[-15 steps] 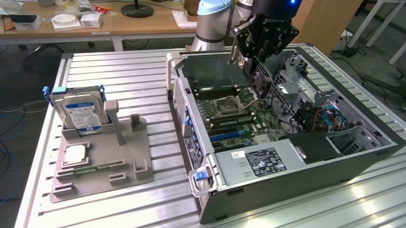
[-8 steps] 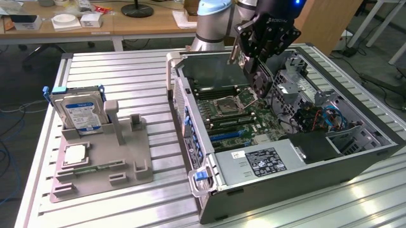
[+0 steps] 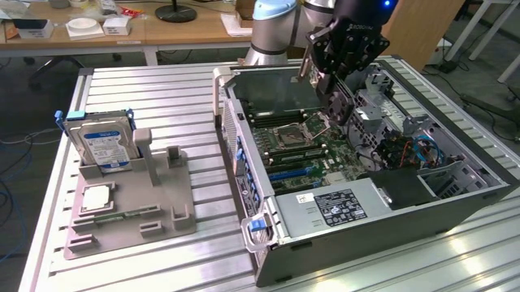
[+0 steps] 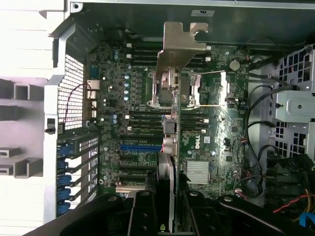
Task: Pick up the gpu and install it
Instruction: 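Pick up the gpu and move the gpu toward the slot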
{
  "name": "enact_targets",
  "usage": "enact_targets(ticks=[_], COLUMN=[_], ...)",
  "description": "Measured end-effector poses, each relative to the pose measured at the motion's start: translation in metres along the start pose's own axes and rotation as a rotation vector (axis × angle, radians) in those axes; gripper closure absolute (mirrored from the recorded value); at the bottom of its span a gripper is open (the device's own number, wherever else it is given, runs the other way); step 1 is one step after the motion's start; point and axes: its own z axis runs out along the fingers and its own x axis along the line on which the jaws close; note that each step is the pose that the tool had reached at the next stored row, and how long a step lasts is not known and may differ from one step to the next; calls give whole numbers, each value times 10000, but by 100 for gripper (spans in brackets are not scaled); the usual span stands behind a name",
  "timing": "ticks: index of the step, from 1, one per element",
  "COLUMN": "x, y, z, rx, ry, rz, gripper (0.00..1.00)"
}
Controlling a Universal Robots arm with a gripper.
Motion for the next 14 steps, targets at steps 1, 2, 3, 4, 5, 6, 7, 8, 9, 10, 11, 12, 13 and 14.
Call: enact_targets(ticks=[1,2,3,4,5,6,7,8,9,10,11,12,13,14], x=[-5,-11,-19,-27,-42,-61,-83,-106,-132,-157,-180,-202,-222,-237], y=[0,0,0,1,3,4,4,5,5,5,5,5,5,5], z=[6,14,20,24,25,27,29,29,30,30,31,31,31,31], rx=[7,14,17,22,22,22,21,22,22,21,21,21,23,24], ry=[-37,-81,-117,-145,-149,-150,-152,-152,-152,-152,-152,-151,-151,-152], rz=[0,-1,-3,-4,-4,-4,-5,-4,-3,-3,-4,-5,-5,-5], gripper=[73,73,73,73,73,73,73,73,73,73,73,73,73,73])
